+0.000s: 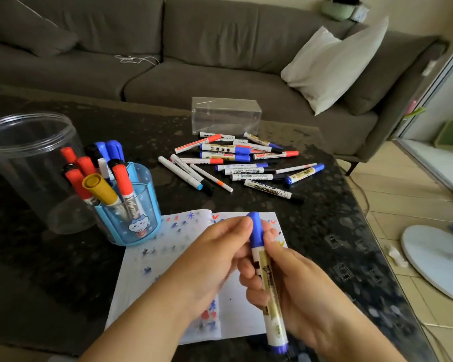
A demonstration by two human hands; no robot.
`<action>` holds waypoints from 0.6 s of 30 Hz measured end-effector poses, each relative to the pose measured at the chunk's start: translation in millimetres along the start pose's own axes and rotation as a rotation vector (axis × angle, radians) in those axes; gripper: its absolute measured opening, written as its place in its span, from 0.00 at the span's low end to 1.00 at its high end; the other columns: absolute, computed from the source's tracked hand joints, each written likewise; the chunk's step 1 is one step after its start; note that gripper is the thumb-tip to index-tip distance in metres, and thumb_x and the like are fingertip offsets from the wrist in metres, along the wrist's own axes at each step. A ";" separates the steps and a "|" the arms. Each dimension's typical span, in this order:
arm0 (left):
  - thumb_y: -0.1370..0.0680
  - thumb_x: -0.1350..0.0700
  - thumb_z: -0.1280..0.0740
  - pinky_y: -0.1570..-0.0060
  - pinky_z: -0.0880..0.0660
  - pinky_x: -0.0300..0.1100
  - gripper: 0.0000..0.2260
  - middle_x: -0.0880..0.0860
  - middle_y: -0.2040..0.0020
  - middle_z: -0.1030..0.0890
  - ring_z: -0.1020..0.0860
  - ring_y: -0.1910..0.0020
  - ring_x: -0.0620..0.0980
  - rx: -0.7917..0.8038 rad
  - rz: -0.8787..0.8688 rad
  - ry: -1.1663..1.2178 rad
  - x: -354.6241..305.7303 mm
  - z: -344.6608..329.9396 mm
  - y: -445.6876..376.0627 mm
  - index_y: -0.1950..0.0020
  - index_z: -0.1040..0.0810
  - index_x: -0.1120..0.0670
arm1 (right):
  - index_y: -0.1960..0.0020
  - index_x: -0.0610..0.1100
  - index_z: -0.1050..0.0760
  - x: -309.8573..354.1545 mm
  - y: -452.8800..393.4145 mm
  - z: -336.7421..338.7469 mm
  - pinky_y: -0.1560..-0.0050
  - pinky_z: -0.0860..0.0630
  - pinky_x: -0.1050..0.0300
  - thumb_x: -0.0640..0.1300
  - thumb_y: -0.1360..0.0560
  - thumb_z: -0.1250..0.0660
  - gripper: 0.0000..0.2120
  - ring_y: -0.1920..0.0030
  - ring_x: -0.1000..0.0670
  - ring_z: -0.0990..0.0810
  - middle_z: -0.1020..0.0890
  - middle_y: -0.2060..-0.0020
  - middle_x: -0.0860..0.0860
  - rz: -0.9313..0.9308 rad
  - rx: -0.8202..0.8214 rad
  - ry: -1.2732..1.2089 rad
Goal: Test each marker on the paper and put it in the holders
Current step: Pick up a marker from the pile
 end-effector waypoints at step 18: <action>0.21 0.55 0.38 0.57 0.24 0.43 0.11 0.57 0.54 0.15 0.17 0.57 0.52 -0.287 0.008 0.139 23.6 -3.7 -11.4 0.60 0.22 0.58 | 0.62 0.47 0.30 -0.2 -1.1 14.1 0.69 0.34 0.66 0.53 0.19 0.47 0.17 0.73 0.56 0.29 0.25 0.71 0.54 0.353 -0.401 1.172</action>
Point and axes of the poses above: each hand's wrist, its own y-axis away from the middle knuckle, its own z-axis out of the back of the hand, x = y × z, the point moved 5 cm from there along -y, towards the middle knuckle
